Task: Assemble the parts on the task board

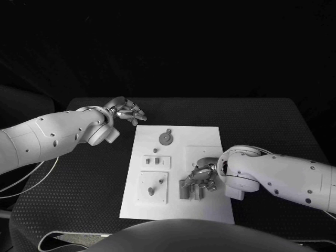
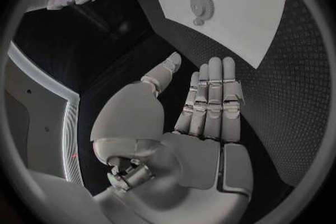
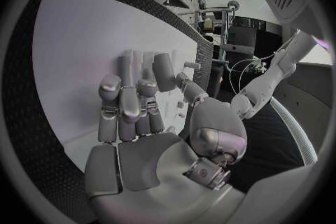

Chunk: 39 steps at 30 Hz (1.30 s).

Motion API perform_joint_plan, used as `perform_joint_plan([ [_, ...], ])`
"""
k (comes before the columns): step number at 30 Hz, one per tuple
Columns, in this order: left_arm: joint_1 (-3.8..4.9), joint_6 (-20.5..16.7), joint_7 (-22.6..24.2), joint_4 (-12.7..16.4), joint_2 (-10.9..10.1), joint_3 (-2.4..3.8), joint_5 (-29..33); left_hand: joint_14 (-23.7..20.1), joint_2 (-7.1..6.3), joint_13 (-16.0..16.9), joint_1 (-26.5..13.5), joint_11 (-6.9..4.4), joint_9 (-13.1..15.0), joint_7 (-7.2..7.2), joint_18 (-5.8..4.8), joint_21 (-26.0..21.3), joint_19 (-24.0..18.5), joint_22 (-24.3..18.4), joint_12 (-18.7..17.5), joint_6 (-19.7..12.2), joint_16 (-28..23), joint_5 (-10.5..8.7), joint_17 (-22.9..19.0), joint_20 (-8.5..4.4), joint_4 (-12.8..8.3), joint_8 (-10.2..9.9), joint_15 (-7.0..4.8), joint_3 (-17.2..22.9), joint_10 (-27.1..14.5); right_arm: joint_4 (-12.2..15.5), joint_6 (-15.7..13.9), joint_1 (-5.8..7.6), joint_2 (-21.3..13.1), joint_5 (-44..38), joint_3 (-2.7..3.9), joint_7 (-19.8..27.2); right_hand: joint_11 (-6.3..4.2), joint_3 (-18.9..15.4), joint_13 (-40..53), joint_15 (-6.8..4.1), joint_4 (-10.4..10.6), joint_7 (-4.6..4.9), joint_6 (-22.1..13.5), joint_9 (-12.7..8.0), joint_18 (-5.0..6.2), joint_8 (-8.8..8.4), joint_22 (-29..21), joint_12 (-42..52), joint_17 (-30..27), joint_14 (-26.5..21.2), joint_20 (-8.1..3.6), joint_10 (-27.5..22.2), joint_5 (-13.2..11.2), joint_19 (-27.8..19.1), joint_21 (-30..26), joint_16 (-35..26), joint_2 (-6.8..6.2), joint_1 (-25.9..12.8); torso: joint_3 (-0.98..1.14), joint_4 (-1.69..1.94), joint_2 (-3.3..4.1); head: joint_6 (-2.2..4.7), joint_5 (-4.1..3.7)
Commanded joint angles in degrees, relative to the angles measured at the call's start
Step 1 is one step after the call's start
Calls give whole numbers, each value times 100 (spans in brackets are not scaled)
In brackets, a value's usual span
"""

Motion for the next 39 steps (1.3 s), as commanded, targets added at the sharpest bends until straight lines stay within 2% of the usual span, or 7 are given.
perform_joint_plan([
  [1, 5, 46, 30, 8, 9, 2, 0, 17, 2, -8, -46, -3, 3, -13, 59, -23, -8, 6, -15, -26, -38, 26, 10, 42, -12, -4, 38, -18, -39, 16, -32, -27, 18, -61, -14, 66, 3, 29, 9, -22, 18, 22, -67, 5, 447, -6, 0, 31, 11, -4, -28, -33, 12, -24, -23, -15, 8, 17, 0, 0, -1, 0, 4],
  [4, 5, 54, 27, 7, 6, 2, 0, 17, 3, -8, -46, -3, 3, -13, 59, -23, -8, 7, -15, -26, -40, 26, 12, 42, -11, -4, 38, -17, -39, 26, -111, -28, 7, -181, -14, 85, 1, 41, 10, -22, 19, 20, -56, 12, 447, 1, 4, 39, 28, 10, -29, -29, 12, -21, -17, -7, 88, 24, 2, 0, 1, 0, 10],
  [8, 5, 53, 29, 7, 6, 2, -2, 18, 5, -8, -44, -3, 4, -13, 59, -24, -8, 7, -15, -26, -42, 26, 15, 42, -11, -3, 38, -15, -39, 55, -169, -28, -18, -280, -14, 117, 1, 30, 10, -22, 12, 21, -56, 14, 447, 1, 7, 42, 33, 15, -28, -28, 11, -21, -14, -4, 82, 14, 0, 2, 0, 0, 7],
  [17, 5, 61, 24, 9, -5, 2, -2, 20, 6, -8, -42, -3, 4, -13, 59, -24, -7, 9, -14, -25, -45, 26, 20, 42, -11, -3, 38, -13, -39, 207, -298, -27, -148, -559, -12, 169, 1, -16, 0, -23, 84, 21, -66, 20, 447, -8, 6, 45, 15, 4, -26, -30, 12, -24, -20, -13, -124, -155, 1, 0, -1, 0, 20],
  [24, 5, 70, 18, 10, -8, 2, -3, 21, 7, -8, -42, -3, 4, -13, 59, -25, -7, 10, -13, -25, -48, 26, 25, 43, -10, -3, 38, -13, -38, 350, -401, -26, -289, -768, -9, 195, -1, 73, -12, -28, 189, 19, -75, 27, 447, -15, -1, 46, -13, -14, -46, -32, 12, -15, -30, -27, -303, -246, 0, -3, -2, 0, 26],
  [32, 5, 74, 4, 10, -16, 2, -13, 23, 7, -7, -40, -3, 3, -12, 60, -25, -6, 11, -13, -26, -50, 26, 29, 42, -10, -4, 38, -11, -38, 424, -405, -23, -365, -836, -7, 221, -1, 177, -18, -28, 271, 19, -78, 40, 447, -16, -4, 52, -6, -5, -61, -32, 13, 0, -29, -26, -439, -244, 2, -1, -1, 0, 27],
  [39, 5, 80, -3, 11, -17, 2, -14, 25, 6, -7, -41, -3, 3, -12, 60, -25, -5, 12, -12, -26, -53, 26, 34, 43, -10, -4, 38, -11, -38, 487, -727, -15, -430, -1188, 7, 411, 3, 239, -19, -27, 251, 25, -109, 46, 447, -29, -2, 62, 6, 7, -72, -31, 13, 15, -22, -20, -527, -158, 0, -4, -1, 0, 25],
])
